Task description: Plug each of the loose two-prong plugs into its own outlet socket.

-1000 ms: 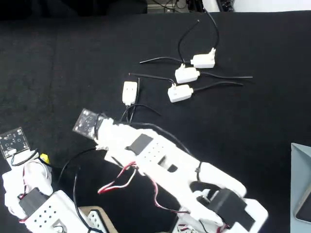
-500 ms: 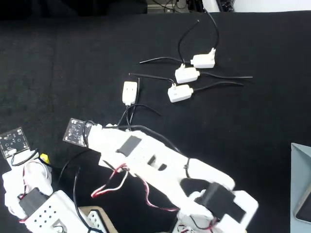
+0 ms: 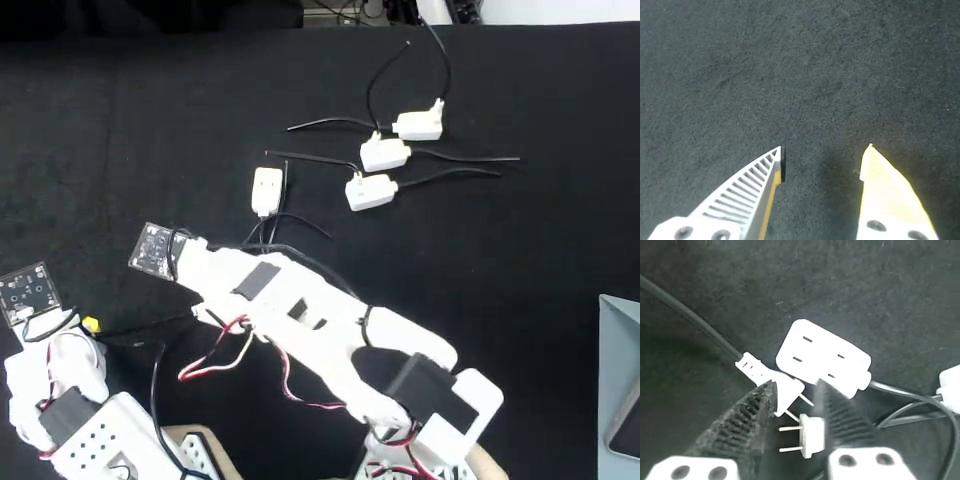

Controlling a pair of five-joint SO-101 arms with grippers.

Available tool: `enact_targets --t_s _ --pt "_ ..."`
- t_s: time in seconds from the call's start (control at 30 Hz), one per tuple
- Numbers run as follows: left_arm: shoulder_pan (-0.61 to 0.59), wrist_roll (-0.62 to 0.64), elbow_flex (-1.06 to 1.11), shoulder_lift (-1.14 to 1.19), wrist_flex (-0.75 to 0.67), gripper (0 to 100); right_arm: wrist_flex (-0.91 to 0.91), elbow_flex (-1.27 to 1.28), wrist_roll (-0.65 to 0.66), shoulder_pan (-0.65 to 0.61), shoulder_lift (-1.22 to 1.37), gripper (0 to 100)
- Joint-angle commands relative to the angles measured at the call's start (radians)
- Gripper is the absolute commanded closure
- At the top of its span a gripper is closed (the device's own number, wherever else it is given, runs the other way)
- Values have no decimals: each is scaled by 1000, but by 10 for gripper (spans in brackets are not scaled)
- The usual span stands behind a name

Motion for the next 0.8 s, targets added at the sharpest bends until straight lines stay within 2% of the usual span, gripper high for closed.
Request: enact_targets --t_s 0.0,0.23,0.47,0.6,0.77 --pt "-1 6 -5 -8 5 747 -6 -41 9 14 -1 970" --pt "-1 6 -5 -8 5 747 89 -41 2 0 -36 784" --pt "-1 6 -5 -8 5 747 92 27 2 -51 -131 783" --pt "-1 6 -5 -8 5 747 5 56 2 -60 -70 783" --pt "-1 6 -5 -8 5 747 -15 25 5 -54 42 783"
